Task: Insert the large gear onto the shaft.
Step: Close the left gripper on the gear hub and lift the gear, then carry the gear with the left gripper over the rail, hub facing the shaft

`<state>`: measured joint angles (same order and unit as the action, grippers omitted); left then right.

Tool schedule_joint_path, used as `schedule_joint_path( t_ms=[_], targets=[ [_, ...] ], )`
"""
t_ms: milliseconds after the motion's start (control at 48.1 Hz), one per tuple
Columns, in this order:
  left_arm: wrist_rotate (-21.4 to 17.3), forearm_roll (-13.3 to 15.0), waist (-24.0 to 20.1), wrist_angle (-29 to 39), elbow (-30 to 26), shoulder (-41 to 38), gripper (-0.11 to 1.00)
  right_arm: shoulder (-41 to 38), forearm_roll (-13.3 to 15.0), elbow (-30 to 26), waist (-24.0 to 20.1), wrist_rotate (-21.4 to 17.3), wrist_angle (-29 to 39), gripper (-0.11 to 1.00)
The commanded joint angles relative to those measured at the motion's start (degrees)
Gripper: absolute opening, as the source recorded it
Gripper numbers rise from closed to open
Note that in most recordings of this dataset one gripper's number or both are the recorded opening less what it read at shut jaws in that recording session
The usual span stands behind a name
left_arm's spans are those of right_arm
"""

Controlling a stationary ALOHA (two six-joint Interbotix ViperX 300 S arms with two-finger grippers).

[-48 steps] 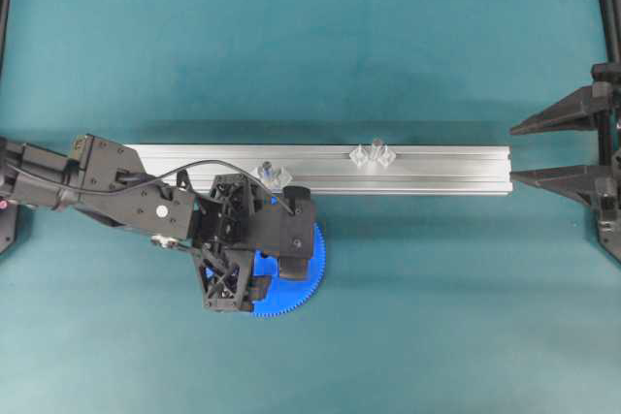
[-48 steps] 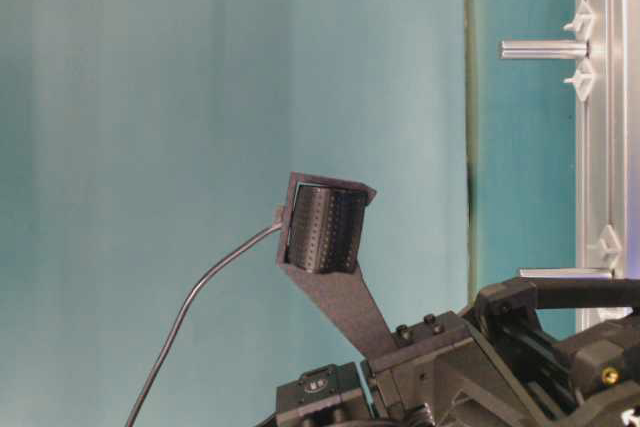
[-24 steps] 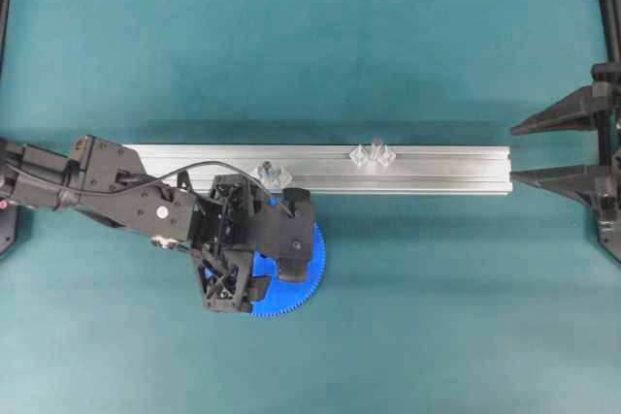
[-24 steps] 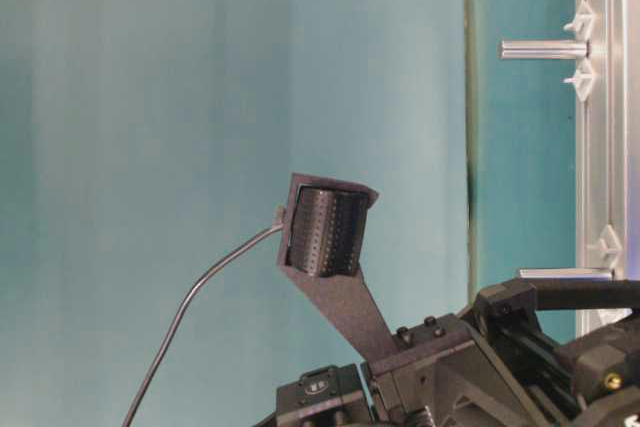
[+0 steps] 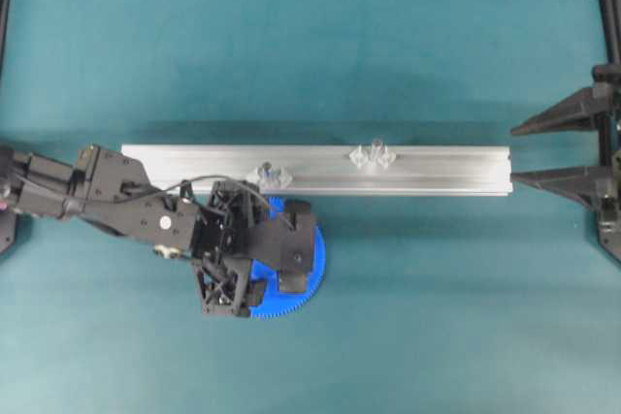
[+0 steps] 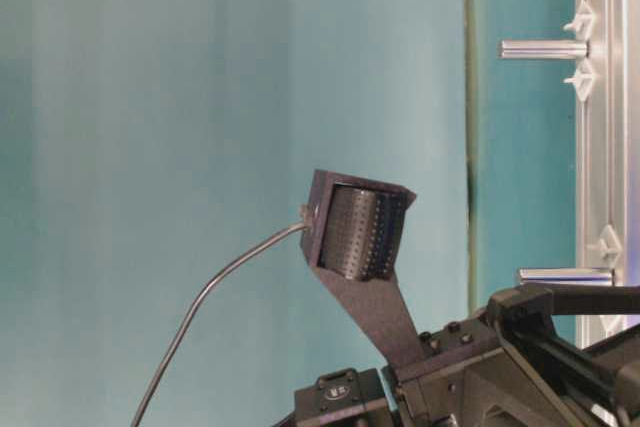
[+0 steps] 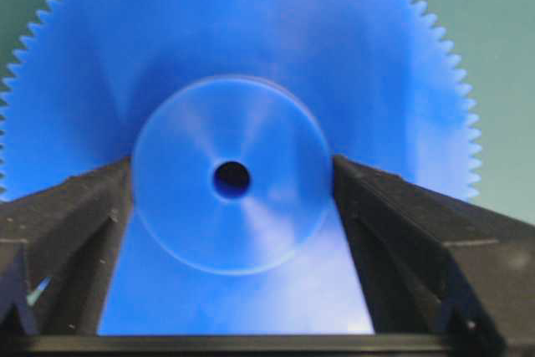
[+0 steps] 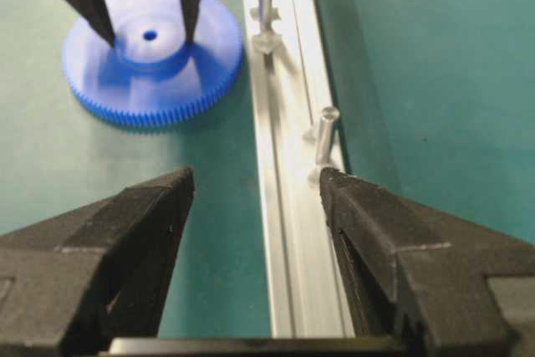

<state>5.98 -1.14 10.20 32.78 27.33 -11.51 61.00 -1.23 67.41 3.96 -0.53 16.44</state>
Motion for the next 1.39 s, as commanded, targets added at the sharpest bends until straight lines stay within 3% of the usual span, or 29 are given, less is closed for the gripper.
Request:
schedule_joint_path(
  t_ms=[0,374,686,1019,1373],
  targets=[
    [-0.1,0.1,2.3,0.4,0.5,-1.0,0.91,-0.2,-0.1,-0.5,0.1,-0.4,-0.2,0.69],
    [0.2,0.1,2.3,-0.3,0.7,-1.0,0.9,-0.1,-0.1,-0.4,0.1,-0.5,-0.2,0.69],
    [-0.4,-0.1,2.3,-3.7,0.7,1.0,0.82,-0.1,-0.1,-0.4,0.1,-0.5,-0.2,0.69],
    [-3.9,-0.1,2.3,-4.7,-0.3,4.2,0.78,0.2,-0.1,-0.3,0.1,-0.5,-0.3,0.69],
    [-4.6,-0.1,1.9,-4.7,-3.0,5.9,0.78,0.4,-0.1,0.0,0.1,-0.6,-0.3,0.69]
  ],
)
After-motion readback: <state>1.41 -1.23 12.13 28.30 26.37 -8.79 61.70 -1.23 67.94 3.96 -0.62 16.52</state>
